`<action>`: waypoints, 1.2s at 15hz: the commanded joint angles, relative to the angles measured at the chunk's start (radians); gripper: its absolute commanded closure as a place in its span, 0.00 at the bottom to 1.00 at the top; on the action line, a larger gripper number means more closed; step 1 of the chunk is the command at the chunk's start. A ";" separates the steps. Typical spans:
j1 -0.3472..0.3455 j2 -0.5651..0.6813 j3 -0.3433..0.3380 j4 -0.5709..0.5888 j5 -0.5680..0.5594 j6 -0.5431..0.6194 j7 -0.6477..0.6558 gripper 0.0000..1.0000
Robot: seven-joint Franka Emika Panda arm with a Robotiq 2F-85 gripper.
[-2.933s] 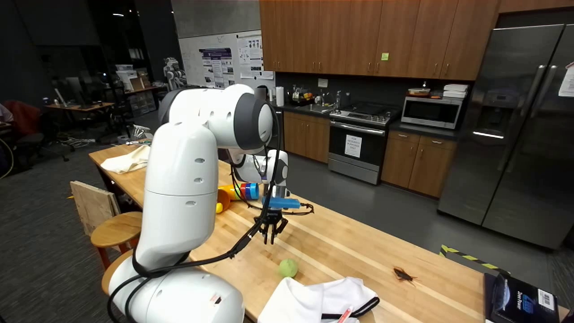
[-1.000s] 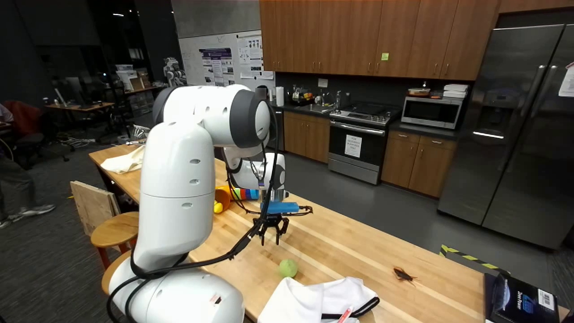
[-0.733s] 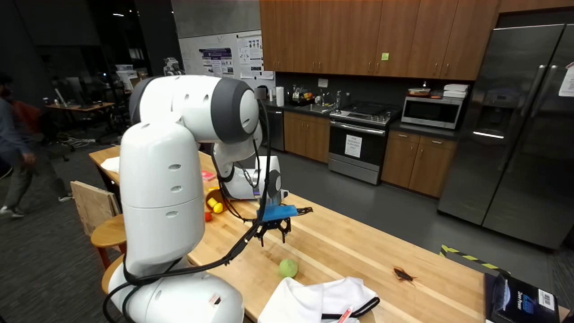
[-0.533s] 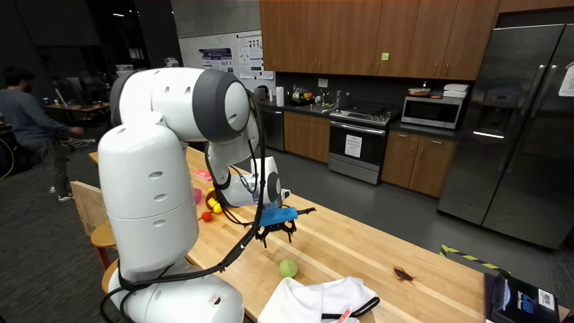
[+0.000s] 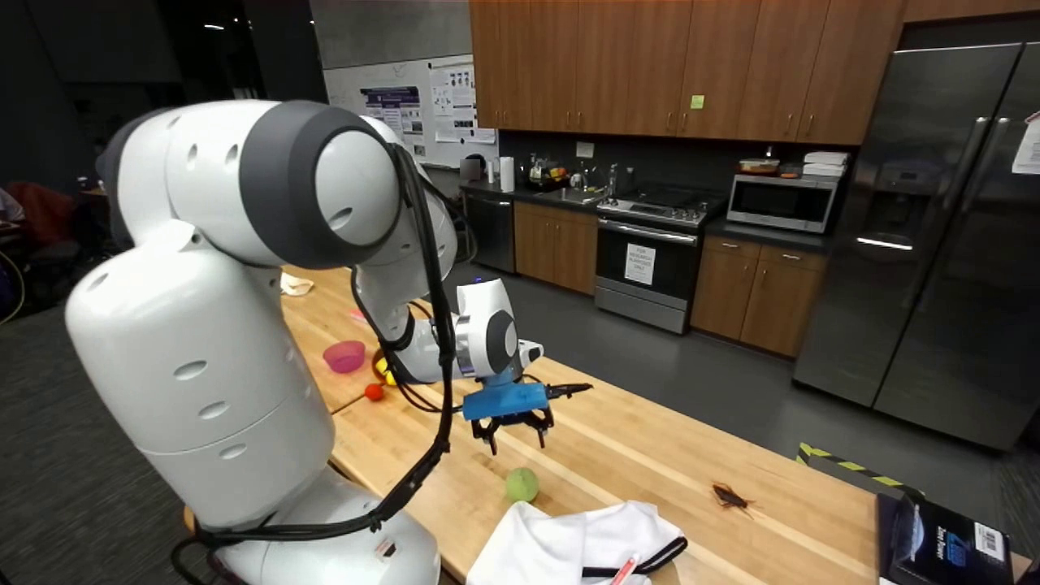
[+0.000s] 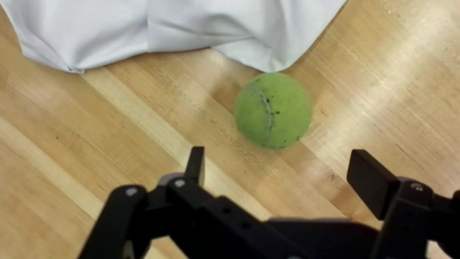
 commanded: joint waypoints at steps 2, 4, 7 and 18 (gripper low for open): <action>-0.007 -0.047 -0.010 -0.028 0.061 0.043 -0.036 0.00; -0.008 -0.079 -0.015 -0.048 0.075 0.053 -0.043 0.00; -0.008 -0.088 -0.016 -0.054 0.077 0.057 -0.043 0.00; -0.008 -0.088 -0.016 -0.054 0.077 0.059 -0.043 0.00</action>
